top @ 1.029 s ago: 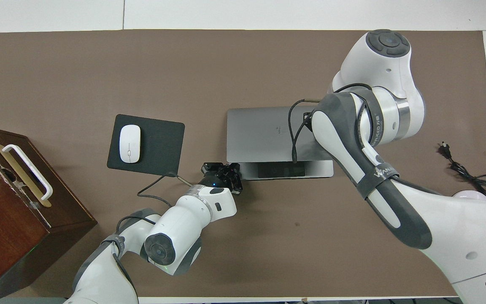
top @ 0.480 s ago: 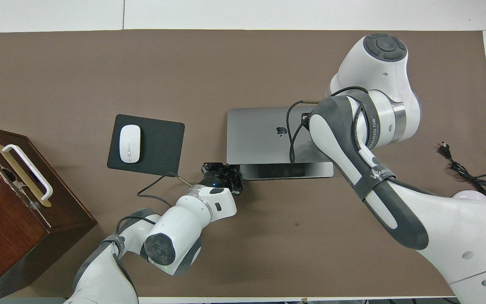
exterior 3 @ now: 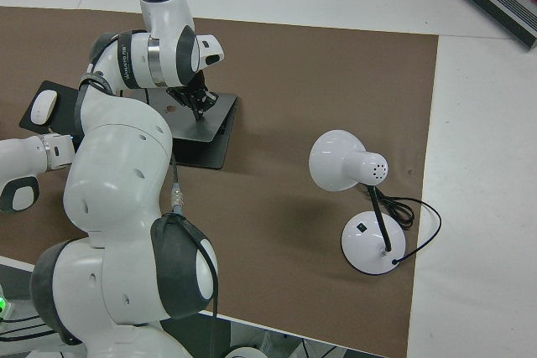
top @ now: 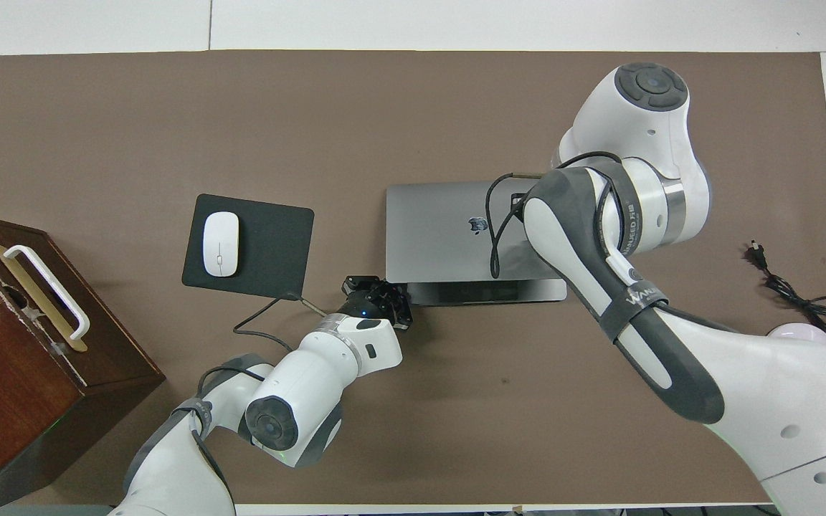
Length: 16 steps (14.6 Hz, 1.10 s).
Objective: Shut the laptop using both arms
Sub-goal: 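Press the lowered screen flat onto the base with the right gripper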
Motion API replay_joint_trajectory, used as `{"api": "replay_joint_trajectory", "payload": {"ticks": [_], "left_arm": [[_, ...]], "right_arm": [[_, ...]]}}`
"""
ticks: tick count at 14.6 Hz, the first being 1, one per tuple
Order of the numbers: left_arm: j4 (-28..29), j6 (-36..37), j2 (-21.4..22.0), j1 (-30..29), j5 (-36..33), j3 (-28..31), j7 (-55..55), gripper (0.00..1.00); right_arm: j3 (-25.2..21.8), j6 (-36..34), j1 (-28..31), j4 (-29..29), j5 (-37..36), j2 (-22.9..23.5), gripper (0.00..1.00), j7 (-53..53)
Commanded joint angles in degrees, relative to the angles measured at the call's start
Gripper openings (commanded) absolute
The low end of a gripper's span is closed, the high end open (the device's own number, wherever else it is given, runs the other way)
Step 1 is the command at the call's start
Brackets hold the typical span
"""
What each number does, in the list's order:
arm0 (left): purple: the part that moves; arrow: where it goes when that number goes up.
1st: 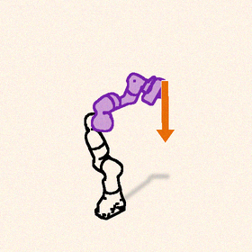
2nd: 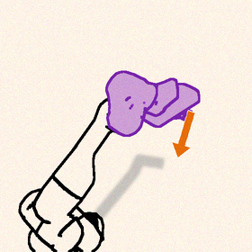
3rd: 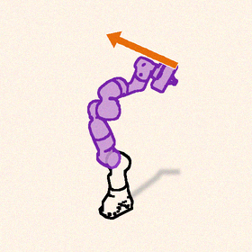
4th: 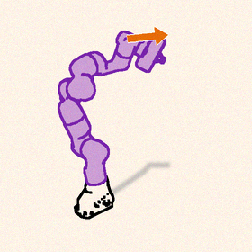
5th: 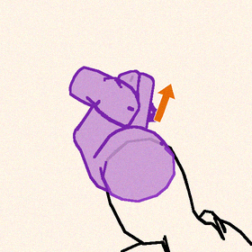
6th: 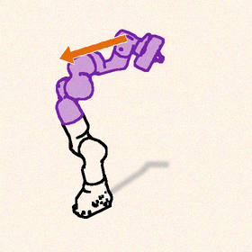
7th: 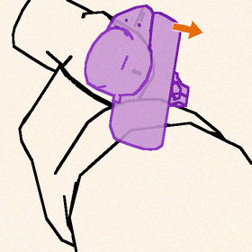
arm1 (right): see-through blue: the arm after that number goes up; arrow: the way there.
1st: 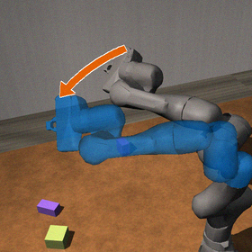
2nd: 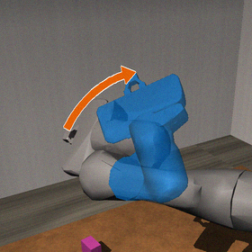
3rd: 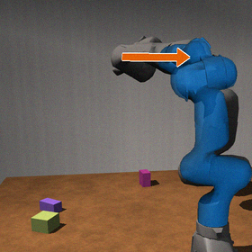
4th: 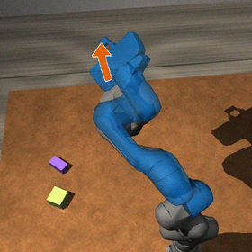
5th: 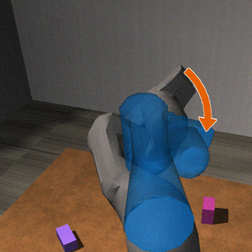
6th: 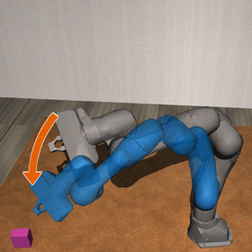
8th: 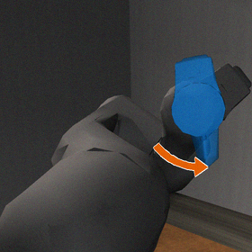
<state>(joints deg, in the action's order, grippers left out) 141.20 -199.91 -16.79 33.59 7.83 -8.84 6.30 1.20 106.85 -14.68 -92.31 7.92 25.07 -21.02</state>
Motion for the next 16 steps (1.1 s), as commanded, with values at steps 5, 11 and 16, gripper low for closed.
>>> {"api": "replay_joint_trajectory", "payload": {"ticks": [5, 11, 16], "left_arm": [[0.0, -0.7, -2.8, 1.0, -0.1, 1.0, 0.6, 0.00], [0.0, -0.7, -2.9, 1.0, -0.1, 1.0, 0.6, 0.00], [0.0, -0.7, -2.9, 1.0, -0.1, 1.0, 0.6, 0.00]], "right_arm": [[0.5, 4.4, 0.2, -4.7, 1.3, -1.6, 0.00, -1.2], [0.5, 5.1, -0.5, -4.9, 1.3, -1.4, 0.00, -1.4], [0.5, 5.1, -0.5, -4.9, 1.3, -1.4, 0.00, -1.4]]}}
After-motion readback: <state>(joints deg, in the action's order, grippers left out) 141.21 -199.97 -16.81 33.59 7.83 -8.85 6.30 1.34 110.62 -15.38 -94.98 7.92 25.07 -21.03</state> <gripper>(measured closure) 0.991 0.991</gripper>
